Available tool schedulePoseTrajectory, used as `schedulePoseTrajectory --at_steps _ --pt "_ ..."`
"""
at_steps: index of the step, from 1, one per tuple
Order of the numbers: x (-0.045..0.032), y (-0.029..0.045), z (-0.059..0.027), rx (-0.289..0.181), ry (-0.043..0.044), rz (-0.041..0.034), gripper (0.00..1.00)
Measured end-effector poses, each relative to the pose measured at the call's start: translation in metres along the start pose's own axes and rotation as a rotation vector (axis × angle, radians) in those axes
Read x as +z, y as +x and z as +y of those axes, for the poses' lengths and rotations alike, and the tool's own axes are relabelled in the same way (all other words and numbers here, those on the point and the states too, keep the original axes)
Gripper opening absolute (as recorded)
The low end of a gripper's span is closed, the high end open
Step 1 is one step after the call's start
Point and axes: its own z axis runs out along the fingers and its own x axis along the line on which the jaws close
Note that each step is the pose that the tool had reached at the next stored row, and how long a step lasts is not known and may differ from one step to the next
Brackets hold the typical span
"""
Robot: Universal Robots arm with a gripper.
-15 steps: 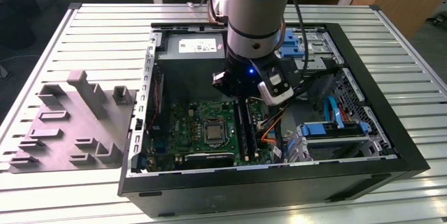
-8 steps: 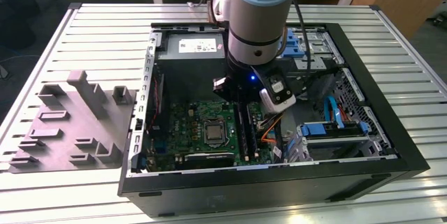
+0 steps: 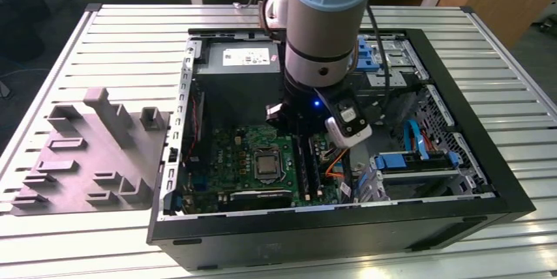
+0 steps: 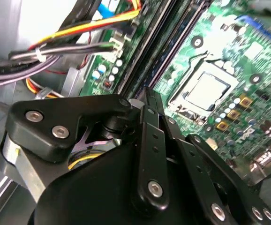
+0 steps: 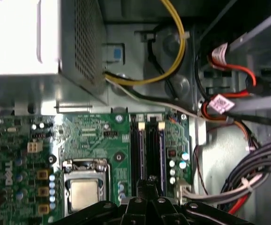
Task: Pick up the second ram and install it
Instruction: 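Press down the second ram until it locks into place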
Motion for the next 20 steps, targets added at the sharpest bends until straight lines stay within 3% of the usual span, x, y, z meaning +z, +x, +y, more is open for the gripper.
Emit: schedulePoseTrajectory --at_steps 4,9,20 --pt "-0.0001 -0.0003 -0.0057 -0.001 0.0167 -0.0008 0.1" --pt "-0.0002 -0.0008 -0.0164 -0.001 0.0292 -0.0013 0.1" --pt "0.0003 -0.0016 -0.0348 -0.001 0.0364 -0.0017 0.1"
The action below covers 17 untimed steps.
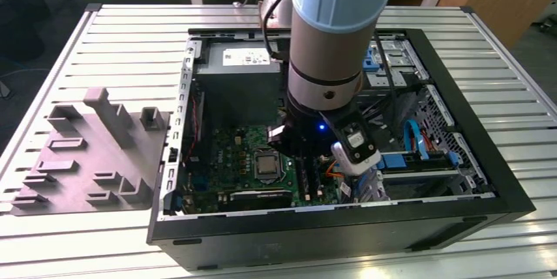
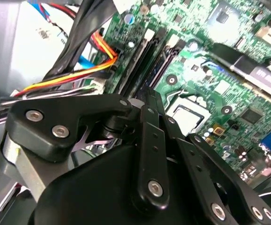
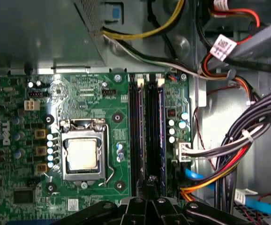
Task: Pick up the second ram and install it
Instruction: 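Press down the second ram until it locks into place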
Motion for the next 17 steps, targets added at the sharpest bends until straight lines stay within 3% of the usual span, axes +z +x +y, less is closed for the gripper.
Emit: schedulePoseTrajectory --at_steps 4,17 --pt "0.0016 -0.0003 -0.0094 0.0 0.0001 0.0 0.1" --pt "0.0085 -0.0003 -0.0147 0.0 0.0002 0.0 0.1"
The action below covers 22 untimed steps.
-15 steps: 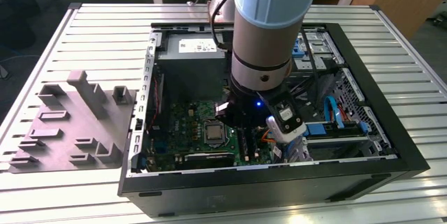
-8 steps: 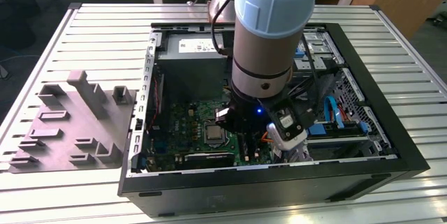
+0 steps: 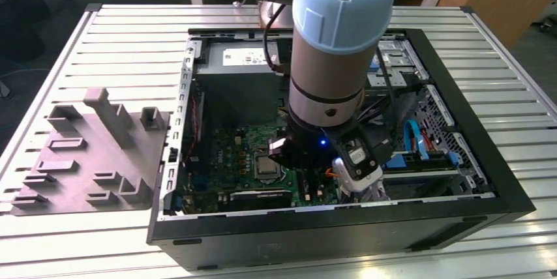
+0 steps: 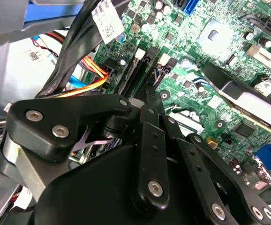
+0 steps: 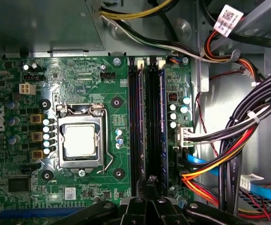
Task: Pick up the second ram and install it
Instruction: 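Press down the second ram until it locks into place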
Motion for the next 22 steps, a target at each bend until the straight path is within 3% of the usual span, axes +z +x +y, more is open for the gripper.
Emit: schedulePoseTrajectory --at_steps 22 --pt "0.0053 0.0002 -0.0005 0.0 0.0001 0.0001 0.1"
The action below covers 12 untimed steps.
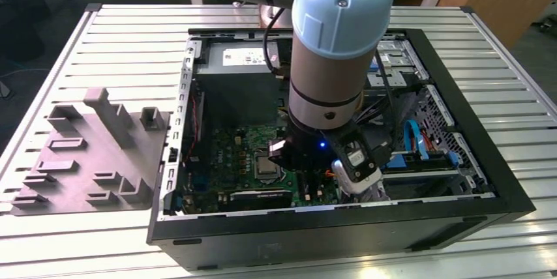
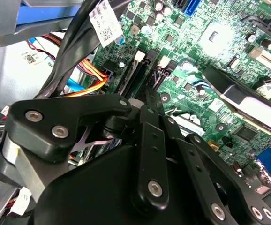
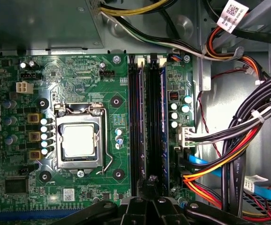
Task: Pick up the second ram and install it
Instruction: 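Press down the second ram until it locks into place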
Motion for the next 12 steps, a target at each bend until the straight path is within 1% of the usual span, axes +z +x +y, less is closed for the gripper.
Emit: schedulePoseTrajectory --at_steps 12 --pt "0.0016 0.0 0.0 0.0 -0.0004 -0.0001 0.1"
